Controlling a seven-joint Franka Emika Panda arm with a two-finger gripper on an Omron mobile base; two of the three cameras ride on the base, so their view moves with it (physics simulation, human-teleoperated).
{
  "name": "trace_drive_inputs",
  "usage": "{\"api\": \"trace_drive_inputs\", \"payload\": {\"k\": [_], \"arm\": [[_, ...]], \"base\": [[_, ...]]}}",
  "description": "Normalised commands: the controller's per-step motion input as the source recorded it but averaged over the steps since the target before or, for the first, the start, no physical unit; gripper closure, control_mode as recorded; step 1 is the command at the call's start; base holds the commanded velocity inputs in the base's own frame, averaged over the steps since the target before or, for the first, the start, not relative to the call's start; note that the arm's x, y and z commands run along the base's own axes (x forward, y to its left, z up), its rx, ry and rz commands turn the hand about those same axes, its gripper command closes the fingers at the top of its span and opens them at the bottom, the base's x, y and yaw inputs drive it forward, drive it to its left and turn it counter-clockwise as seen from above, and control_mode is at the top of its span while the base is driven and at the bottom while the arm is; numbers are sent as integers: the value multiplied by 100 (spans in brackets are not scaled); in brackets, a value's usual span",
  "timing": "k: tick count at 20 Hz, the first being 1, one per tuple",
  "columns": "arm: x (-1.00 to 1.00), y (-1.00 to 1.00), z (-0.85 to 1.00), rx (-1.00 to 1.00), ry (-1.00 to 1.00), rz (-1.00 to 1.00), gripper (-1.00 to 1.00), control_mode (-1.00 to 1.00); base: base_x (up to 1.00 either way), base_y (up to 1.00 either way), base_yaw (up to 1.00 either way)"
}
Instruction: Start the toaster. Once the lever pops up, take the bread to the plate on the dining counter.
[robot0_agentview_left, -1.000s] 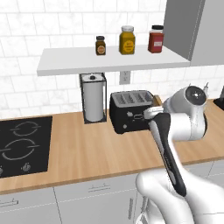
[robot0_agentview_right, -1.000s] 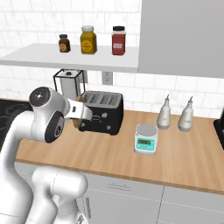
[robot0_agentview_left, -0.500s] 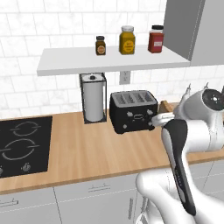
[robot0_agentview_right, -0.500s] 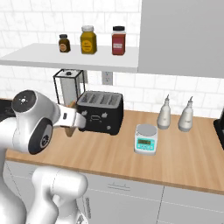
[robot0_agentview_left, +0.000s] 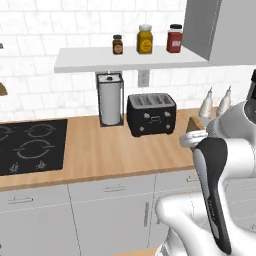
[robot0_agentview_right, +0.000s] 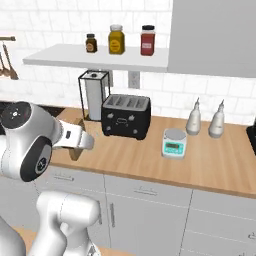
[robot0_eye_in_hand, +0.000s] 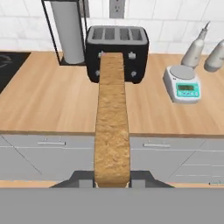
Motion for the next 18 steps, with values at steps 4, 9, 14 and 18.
{"api": "trace_drive_inputs", "payload": {"k": [4, 9, 14, 18], "arm": [[0, 0, 0, 0, 0, 0, 100, 100], [0, 0, 0, 0, 0, 0, 100, 100], [0, 0, 0, 0, 0, 0, 100, 100], [0, 0, 0, 0, 0, 0, 100, 100]], "base": [[-59, 53, 87], [-22, 44, 98], [-22, 10, 100], [-20, 0, 100]]}}
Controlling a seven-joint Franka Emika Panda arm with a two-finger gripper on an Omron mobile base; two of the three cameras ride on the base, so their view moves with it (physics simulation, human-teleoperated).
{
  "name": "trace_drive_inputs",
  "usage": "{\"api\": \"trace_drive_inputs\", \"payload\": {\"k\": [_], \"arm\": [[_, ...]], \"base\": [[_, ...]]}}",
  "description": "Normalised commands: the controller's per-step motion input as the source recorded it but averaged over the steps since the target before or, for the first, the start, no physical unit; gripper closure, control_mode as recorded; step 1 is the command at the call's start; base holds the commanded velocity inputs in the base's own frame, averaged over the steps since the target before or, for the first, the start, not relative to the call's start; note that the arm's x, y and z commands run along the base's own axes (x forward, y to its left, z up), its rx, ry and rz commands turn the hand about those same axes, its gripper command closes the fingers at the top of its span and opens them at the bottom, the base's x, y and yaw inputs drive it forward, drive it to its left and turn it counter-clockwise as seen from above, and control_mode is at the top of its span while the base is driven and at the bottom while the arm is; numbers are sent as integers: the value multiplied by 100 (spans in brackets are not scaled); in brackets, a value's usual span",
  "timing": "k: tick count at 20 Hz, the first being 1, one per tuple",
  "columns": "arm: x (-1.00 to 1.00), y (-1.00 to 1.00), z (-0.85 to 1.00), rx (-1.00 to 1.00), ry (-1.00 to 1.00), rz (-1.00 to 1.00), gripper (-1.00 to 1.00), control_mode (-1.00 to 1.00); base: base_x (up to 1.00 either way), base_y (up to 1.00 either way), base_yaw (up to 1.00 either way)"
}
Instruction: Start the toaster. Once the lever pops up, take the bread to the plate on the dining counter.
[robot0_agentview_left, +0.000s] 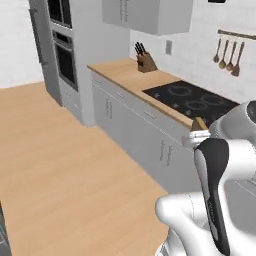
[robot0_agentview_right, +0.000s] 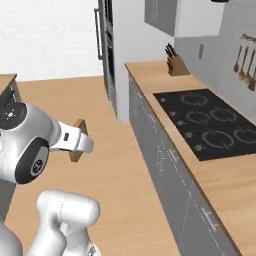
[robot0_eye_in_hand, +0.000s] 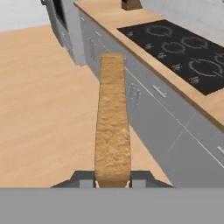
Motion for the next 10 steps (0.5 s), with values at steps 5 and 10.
{"api": "trace_drive_inputs", "payload": {"k": [5, 10], "arm": [[0, 0, 0, 0, 0, 0, 100, 100], [0, 0, 0, 0, 0, 0, 100, 100]], "base": [[-20, 0, 100], [-20, 0, 100]]}}
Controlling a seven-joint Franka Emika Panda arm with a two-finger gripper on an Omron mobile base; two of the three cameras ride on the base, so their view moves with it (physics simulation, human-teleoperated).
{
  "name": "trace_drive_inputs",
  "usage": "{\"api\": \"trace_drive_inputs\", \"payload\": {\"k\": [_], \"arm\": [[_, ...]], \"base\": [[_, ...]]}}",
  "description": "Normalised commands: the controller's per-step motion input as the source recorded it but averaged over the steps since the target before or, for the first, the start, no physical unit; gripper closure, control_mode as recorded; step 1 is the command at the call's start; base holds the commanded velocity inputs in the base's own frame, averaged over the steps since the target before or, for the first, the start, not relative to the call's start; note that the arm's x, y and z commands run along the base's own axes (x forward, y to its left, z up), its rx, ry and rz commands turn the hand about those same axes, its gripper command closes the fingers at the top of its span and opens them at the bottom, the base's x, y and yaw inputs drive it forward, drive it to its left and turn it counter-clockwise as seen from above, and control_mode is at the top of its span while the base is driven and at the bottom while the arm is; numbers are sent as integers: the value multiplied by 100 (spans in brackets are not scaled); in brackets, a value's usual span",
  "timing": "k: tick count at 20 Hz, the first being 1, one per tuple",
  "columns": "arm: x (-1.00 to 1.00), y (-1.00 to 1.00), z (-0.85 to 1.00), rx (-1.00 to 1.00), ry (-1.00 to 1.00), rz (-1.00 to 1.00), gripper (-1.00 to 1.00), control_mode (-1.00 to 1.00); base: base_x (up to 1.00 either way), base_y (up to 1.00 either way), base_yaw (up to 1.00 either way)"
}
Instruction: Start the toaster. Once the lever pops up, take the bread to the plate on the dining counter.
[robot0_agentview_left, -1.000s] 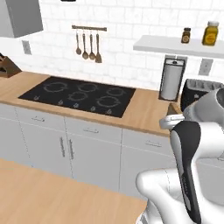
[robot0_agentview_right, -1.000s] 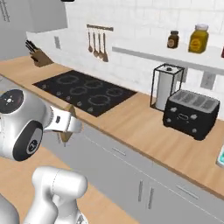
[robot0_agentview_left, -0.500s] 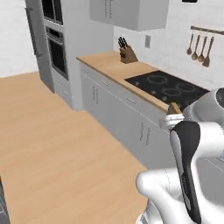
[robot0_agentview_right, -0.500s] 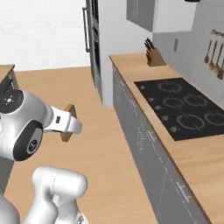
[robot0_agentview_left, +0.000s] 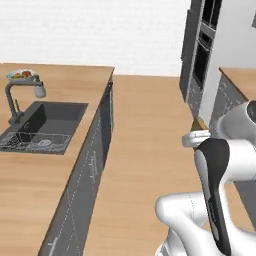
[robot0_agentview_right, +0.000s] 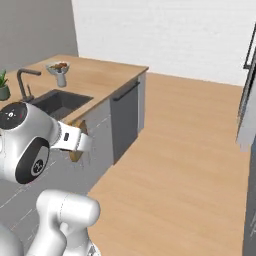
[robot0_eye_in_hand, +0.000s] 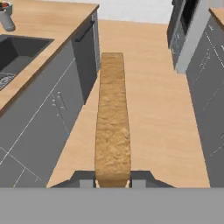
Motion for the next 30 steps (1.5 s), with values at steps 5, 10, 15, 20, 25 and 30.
{"api": "trace_drive_inputs", "payload": {"k": [5, 10, 15, 20, 25, 30], "arm": [[0, 0, 0, 0, 0, 0, 100, 100], [0, 0, 0, 0, 0, 0, 100, 100], [0, 0, 0, 0, 0, 0, 100, 100], [0, 0, 0, 0, 0, 0, 100, 100], [0, 0, 0, 0, 0, 0, 100, 100], [0, 0, 0, 0, 0, 0, 100, 100]], "base": [[-24, 0, 100], [-54, 26, 97], [-74, 88, 72], [-57, 100, 46], [-8, 100, 39], [47, 100, 30]]}}
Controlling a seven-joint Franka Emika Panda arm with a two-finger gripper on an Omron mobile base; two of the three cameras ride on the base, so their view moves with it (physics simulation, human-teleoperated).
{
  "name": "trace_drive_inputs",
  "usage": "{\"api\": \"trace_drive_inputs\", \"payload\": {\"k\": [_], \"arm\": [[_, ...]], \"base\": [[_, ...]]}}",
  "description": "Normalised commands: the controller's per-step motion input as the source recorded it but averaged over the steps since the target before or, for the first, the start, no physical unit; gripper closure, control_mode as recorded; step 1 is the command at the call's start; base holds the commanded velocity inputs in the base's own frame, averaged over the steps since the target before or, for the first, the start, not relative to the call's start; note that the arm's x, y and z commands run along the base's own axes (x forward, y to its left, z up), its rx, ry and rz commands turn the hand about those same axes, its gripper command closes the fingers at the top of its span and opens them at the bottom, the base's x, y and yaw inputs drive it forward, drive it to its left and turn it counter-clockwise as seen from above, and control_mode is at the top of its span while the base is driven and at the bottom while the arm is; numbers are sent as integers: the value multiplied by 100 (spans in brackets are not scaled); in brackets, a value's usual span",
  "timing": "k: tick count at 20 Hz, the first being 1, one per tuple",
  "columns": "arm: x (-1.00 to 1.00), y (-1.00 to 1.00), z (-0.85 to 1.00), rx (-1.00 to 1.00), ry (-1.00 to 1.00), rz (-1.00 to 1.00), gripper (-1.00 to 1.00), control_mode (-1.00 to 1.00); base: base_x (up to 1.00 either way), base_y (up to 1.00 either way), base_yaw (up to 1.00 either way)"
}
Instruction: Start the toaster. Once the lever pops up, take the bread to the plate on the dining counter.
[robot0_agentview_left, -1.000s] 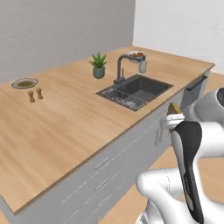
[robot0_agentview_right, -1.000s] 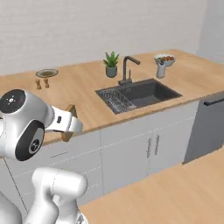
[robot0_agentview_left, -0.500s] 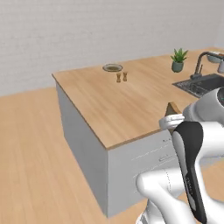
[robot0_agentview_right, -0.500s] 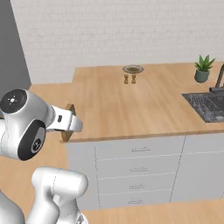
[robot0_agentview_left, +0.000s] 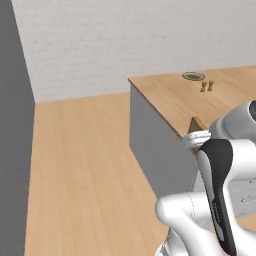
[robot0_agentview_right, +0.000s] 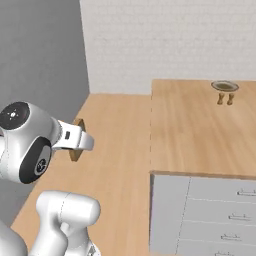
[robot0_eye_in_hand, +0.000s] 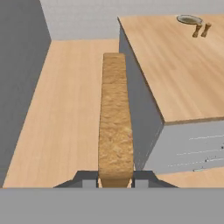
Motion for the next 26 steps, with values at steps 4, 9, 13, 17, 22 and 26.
{"api": "trace_drive_inputs", "payload": {"k": [4, 9, 13, 17, 22, 26], "arm": [[0, 0, 0, 0, 0, 0, 100, 100], [0, 0, 0, 0, 0, 0, 100, 100], [0, 0, 0, 0, 0, 0, 100, 100], [0, 0, 0, 0, 0, 0, 100, 100], [0, 0, 0, 0, 0, 0, 100, 100], [0, 0, 0, 0, 0, 0, 100, 100]], "base": [[100, 100, 5], [100, 37, 3], [100, 0, 3], [100, 0, 2], [100, 0, 5], [100, 0, 4]]}}
